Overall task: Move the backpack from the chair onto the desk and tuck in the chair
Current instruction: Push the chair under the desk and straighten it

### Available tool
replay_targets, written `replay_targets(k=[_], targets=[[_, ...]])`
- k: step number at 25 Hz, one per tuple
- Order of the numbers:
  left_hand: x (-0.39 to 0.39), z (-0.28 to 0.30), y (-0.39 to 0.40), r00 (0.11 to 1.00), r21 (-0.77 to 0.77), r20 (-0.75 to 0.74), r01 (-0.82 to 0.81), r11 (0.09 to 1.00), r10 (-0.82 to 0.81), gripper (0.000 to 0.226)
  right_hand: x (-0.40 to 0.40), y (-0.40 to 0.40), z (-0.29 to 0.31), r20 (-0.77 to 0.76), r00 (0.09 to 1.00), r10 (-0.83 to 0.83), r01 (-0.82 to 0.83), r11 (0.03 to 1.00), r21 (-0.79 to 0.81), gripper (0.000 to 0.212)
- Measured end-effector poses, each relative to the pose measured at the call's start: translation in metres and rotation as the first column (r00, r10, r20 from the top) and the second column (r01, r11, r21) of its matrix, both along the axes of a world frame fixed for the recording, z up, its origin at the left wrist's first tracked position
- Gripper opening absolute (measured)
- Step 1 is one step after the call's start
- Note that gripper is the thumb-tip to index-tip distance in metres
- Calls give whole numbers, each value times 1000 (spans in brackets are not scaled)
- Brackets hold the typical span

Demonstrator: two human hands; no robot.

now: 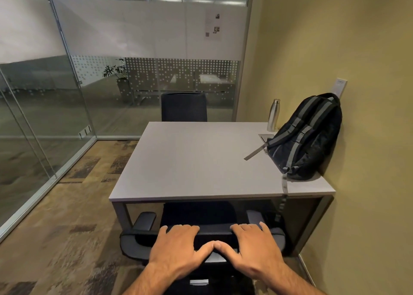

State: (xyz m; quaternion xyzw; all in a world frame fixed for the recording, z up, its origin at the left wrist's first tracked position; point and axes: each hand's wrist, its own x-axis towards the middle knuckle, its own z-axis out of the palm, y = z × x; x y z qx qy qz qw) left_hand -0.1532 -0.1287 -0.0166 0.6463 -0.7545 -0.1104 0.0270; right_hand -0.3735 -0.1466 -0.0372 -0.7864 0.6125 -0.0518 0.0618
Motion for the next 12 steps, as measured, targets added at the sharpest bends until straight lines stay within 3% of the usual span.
replay_targets(k=[12], targets=[[2,-8,-59,1000,-77,3,-22,997,22,95,5,-59,7,-22,999,30,-32,994,-103,109]])
